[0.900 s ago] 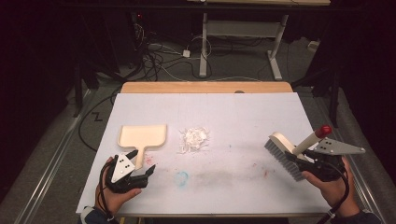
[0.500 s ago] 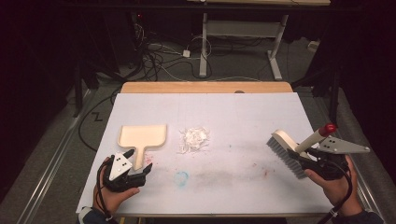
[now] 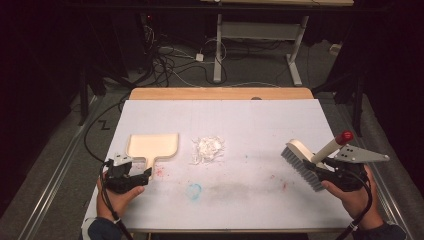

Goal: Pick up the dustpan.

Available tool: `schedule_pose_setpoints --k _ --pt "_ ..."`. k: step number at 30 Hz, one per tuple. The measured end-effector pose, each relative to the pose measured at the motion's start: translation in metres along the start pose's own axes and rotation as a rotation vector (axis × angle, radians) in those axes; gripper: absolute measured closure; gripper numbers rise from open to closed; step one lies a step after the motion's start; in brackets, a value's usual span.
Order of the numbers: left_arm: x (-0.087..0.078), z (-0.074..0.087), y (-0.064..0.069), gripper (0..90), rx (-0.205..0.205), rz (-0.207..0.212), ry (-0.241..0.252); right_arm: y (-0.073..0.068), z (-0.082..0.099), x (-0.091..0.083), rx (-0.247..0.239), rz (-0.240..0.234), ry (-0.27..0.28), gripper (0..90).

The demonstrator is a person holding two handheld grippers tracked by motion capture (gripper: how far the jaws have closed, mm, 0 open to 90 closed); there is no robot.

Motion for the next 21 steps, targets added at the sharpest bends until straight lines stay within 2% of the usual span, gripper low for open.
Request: schedule_pose_setpoints --k 4,8,10,12,15,16,19,21 --pt "0.009 -0.009 0.006 27.1 -0.009 -0.015 0.002 0.000 -0.002 -0.002 0.013 -0.010 0.014 67.7" --pt "0.018 -0.011 0.011 26.9 -0.013 -0.019 -0.023 0.000 -0.002 -0.003 0.000 0.002 0.011 67.7" --pt "0.027 -0.010 0.015 26.9 -0.001 -0.042 -0.049 0.001 0.000 -0.004 0.003 0.006 0.006 67.7" --pt "0.033 -0.010 0.016 27.8 -0.017 -0.056 -0.071 0.001 0.001 -0.005 0.003 0.009 0.002 67.7" --pt "0.037 -0.012 0.015 29.6 -0.030 -0.057 -0.070 0.001 0.001 -0.005 0.003 0.012 0.001 67.7" --pt "0.038 -0.015 0.015 32.8 -0.007 -0.086 -0.075 0.001 0.001 -0.005 0.003 0.011 0.001 67.7" --pt "0.039 -0.015 0.014 36.4 0.005 -0.091 -0.079 0.000 0.001 -0.003 -0.002 0.007 -0.004 67.7" --pt "0.038 -0.015 0.013 42.4 0.009 -0.087 -0.077 -0.001 0.001 -0.002 -0.006 0.003 -0.007 67.7"
Point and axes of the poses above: each handheld gripper's, and its own axes: x roughly forward along the jaws, z roughly out of its underside, y roughly to its right, the point moved 3 cm from there along x, roughly forward along the jaws, and after that the axes turned 15 degrees about -x, right-handed, at the moved point
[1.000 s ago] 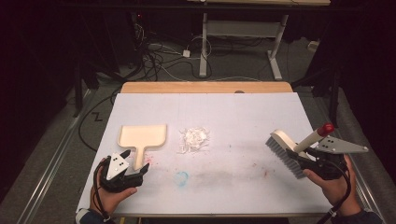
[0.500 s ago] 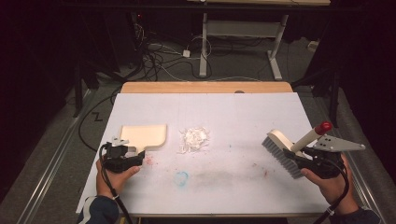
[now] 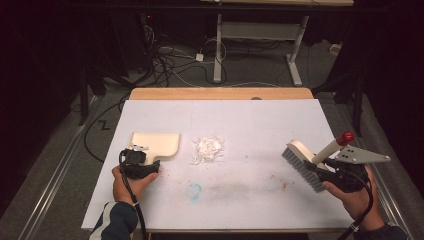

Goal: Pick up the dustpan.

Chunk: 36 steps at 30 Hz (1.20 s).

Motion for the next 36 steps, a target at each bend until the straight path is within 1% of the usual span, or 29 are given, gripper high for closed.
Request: schedule_pose_setpoints --k 3,5,6,11,14,15,17,19,20,21,22,25,27,29,31,32,33,34,35,36 --pt "-0.001 0.000 -0.004 54.7 -0.004 0.004 0.007 0.000 0.000 0.001 -0.004 -0.004 0.000 67.7" --pt "-0.001 -0.001 -0.007 60.8 -0.007 0.006 0.008 0.000 0.001 0.001 0.000 -0.001 0.002 67.7" --pt "-0.001 -0.002 -0.008 62.8 -0.001 0.010 0.004 0.001 0.001 0.001 0.002 -0.002 0.002 67.7" --pt "-0.002 -0.006 -0.009 63.2 0.037 0.017 -0.023 0.001 0.001 0.003 0.002 -0.006 -0.002 67.7" --pt "-0.003 -0.007 -0.011 63.3 0.048 0.027 -0.032 0.001 0.001 0.004 -0.001 -0.008 0.000 67.7" --pt "-0.003 -0.007 -0.011 63.4 0.044 0.030 -0.034 0.001 0.000 0.004 -0.002 -0.008 0.000 67.7" --pt "-0.005 -0.008 -0.013 63.4 0.059 0.026 -0.039 0.001 0.000 0.005 -0.002 -0.011 -0.002 67.7" --pt "-0.008 -0.010 -0.016 63.5 0.064 0.022 -0.036 0.001 0.000 0.006 -0.001 -0.010 -0.004 67.7" --pt "-0.009 -0.011 -0.017 63.5 0.067 0.018 -0.036 0.002 0.000 0.007 0.000 -0.012 -0.005 67.7" --pt "-0.011 -0.012 -0.018 63.5 0.079 0.014 -0.036 0.002 0.000 0.008 0.000 -0.012 -0.006 67.7" --pt "-0.014 -0.012 -0.019 63.5 0.081 0.013 -0.035 0.003 0.001 0.008 0.001 -0.010 -0.006 67.7" --pt "-0.021 -0.014 -0.023 63.6 0.094 0.026 -0.035 0.003 0.001 0.009 0.003 -0.013 -0.007 67.7" --pt "-0.028 -0.015 -0.025 63.6 0.116 0.015 -0.035 0.004 0.000 0.011 0.007 -0.012 -0.005 67.7" --pt "-0.034 -0.015 -0.028 63.6 0.123 0.020 -0.035 0.005 -0.001 0.012 0.004 -0.010 -0.007 67.7" --pt "-0.040 -0.015 -0.030 63.6 0.147 0.012 -0.037 0.005 -0.001 0.013 0.006 -0.011 -0.005 67.7" --pt "-0.042 -0.014 -0.030 63.6 0.156 0.015 -0.041 0.005 -0.001 0.013 0.004 -0.011 -0.006 67.7" --pt "-0.042 -0.014 -0.030 63.6 0.156 0.015 -0.041 0.005 -0.001 0.013 0.003 -0.009 -0.007 67.7" --pt "-0.047 -0.013 -0.030 63.6 0.178 0.030 -0.055 0.005 -0.001 0.013 0.003 -0.007 -0.007 67.7" --pt "-0.047 -0.013 -0.030 63.6 0.178 0.030 -0.055 0.005 -0.001 0.013 0.003 -0.007 -0.007 67.7" --pt "-0.051 -0.012 -0.029 63.6 0.206 0.034 -0.066 0.005 -0.001 0.013 0.003 -0.004 -0.006 67.7"
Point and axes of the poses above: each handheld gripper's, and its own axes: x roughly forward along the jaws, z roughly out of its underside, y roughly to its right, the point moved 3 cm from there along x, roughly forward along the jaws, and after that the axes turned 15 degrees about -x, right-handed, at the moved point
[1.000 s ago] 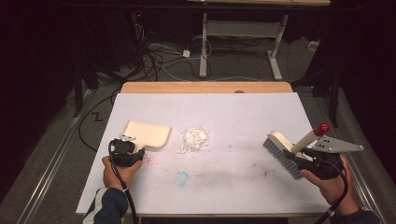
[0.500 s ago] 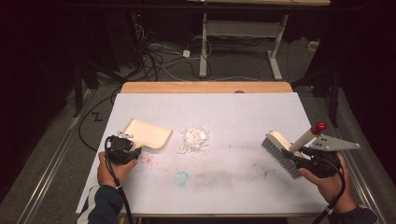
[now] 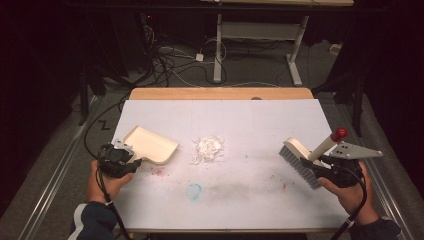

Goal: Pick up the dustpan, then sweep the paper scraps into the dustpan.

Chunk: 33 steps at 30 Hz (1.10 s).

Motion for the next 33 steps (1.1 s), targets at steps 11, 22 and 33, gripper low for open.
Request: schedule_pose_setpoints --k 11,22,33 --pt "-0.013 0.007 0.012 63.5 0.094 0.034 -0.033 0.001 0.002 0.001 0.007 0.007 -0.009 67.7" --pt "-0.021 0.013 0.020 63.5 0.167 0.072 -0.080 0.001 -0.002 0.001 0.010 0.029 0.022 67.7" --pt "-0.018 0.018 0.031 63.4 0.231 0.118 -0.172 0.006 -0.007 0.019 -0.006 0.037 0.007 67.7"
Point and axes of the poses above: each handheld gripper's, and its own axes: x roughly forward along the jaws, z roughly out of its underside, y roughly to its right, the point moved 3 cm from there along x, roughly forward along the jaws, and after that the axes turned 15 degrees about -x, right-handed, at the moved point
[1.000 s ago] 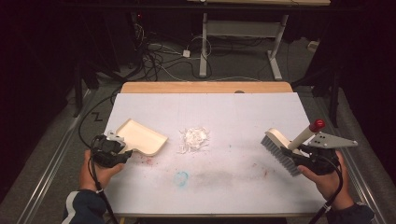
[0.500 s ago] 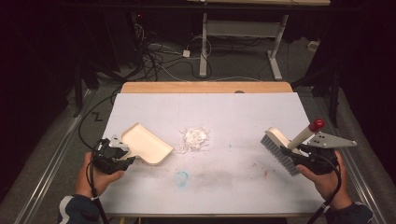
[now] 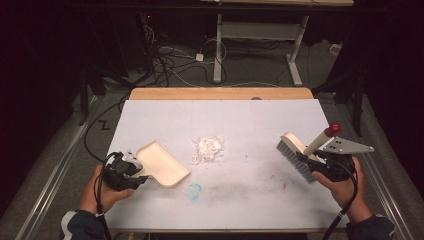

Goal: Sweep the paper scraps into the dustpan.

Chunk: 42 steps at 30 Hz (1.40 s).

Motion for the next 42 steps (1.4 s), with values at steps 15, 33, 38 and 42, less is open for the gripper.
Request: schedule_pose_setpoints --k 15,33,38,42 --pt "0.002 -0.005 0.006 63.3 0.036 0.032 -0.040 0.005 -0.030 0.053 -0.065 -0.012 -0.049 67.7" --pt "0.012 -0.013 0.002 63.3 0.036 0.081 -0.067 0.001 -0.076 0.124 -0.115 -0.015 -0.100 67.7" --pt "0.013 -0.014 0.003 63.2 0.025 0.086 -0.070 -0.003 -0.084 0.141 -0.103 -0.003 -0.099 67.7" --pt "0.014 -0.014 0.002 63.2 0.028 0.086 -0.071 -0.006 -0.089 0.151 -0.106 -0.001 -0.104 67.7"
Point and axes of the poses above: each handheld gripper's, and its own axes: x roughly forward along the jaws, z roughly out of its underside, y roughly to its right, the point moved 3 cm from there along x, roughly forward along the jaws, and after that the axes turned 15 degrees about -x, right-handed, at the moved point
